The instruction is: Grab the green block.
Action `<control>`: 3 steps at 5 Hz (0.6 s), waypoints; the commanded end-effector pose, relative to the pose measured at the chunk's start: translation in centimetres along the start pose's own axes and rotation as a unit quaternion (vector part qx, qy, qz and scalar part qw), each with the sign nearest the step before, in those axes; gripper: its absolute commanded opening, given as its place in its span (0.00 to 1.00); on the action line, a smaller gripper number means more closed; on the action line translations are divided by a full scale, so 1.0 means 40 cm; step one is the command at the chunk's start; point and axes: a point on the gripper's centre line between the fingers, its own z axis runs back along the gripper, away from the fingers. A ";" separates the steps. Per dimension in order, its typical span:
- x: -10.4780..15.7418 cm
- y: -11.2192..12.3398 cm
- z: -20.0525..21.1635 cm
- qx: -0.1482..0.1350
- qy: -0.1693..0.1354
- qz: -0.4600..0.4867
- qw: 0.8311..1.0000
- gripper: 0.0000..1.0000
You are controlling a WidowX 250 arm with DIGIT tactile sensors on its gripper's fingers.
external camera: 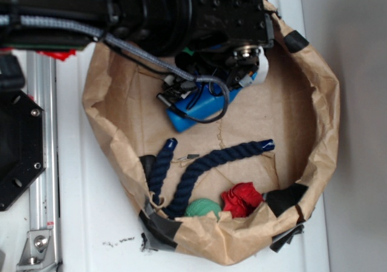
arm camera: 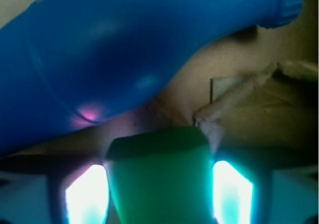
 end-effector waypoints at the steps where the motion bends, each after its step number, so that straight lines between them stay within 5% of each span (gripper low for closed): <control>1: 0.010 -0.013 0.022 0.018 0.000 0.023 1.000 0.00; 2: -0.002 -0.006 0.080 -0.010 -0.021 0.057 0.998 0.00; 3: 0.001 -0.022 0.207 -0.004 -0.081 0.134 0.988 0.00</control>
